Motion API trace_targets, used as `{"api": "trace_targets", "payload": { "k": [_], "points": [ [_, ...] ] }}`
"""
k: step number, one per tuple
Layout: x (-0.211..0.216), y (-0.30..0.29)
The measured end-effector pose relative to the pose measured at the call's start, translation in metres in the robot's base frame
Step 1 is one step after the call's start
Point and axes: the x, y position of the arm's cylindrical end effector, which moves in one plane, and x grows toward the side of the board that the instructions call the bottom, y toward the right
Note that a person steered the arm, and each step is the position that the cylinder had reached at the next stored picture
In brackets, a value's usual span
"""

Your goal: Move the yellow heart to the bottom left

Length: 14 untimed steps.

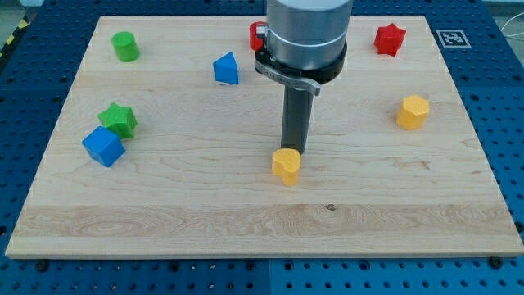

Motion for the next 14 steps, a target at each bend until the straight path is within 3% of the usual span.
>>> {"api": "trace_targets", "payload": {
  "k": [2,3,5,10,12,14],
  "points": [
    [0.028,-0.008],
    [0.019,0.019],
    [0.042,0.035],
    [0.054,-0.044],
    [0.075,-0.026],
    [0.079,-0.044]
  ]
}}
